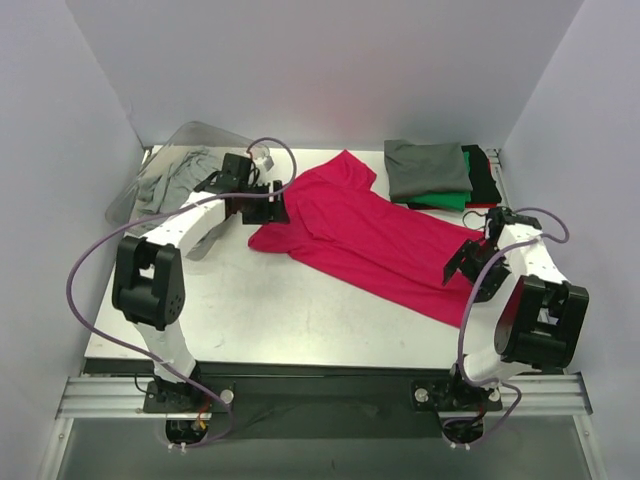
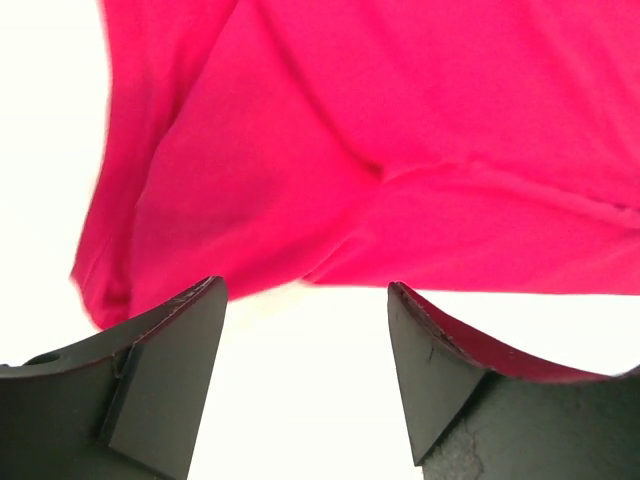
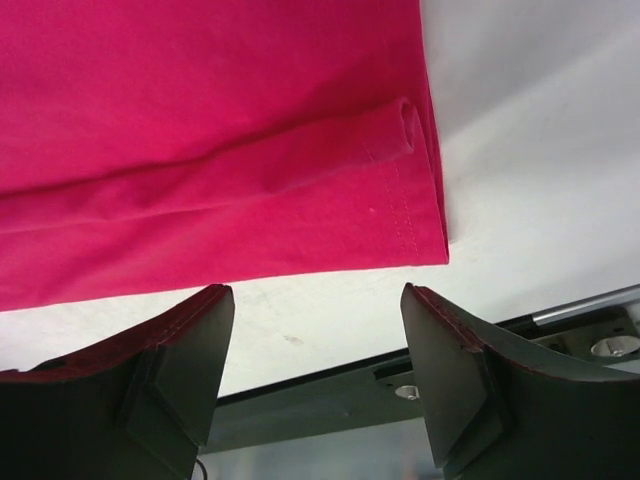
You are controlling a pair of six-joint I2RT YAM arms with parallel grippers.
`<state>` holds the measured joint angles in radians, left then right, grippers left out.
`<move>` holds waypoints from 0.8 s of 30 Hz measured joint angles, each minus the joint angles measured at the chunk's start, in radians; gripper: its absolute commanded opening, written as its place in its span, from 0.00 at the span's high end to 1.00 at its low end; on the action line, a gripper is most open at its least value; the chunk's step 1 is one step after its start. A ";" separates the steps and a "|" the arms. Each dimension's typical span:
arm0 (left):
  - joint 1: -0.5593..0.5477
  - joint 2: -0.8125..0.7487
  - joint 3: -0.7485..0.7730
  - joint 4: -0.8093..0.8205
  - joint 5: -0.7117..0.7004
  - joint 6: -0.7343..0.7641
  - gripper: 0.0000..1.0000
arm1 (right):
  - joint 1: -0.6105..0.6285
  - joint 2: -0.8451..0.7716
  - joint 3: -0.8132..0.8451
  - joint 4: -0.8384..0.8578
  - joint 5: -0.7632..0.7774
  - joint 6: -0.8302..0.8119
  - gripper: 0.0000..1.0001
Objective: Fold and stack the t-shirts
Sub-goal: Fold the flattened tshirt in 1/3 of the way
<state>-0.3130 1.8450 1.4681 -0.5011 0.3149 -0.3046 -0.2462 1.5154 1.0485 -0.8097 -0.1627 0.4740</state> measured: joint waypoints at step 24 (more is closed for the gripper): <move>0.046 0.049 -0.218 0.134 -0.049 -0.058 0.33 | 0.019 0.130 -0.131 0.051 0.058 0.034 0.54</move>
<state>-0.2668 1.8938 1.2499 -0.3668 0.2657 -0.3626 -0.2276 1.6455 0.9176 -0.7582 -0.1051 0.5083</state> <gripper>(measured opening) 0.669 0.466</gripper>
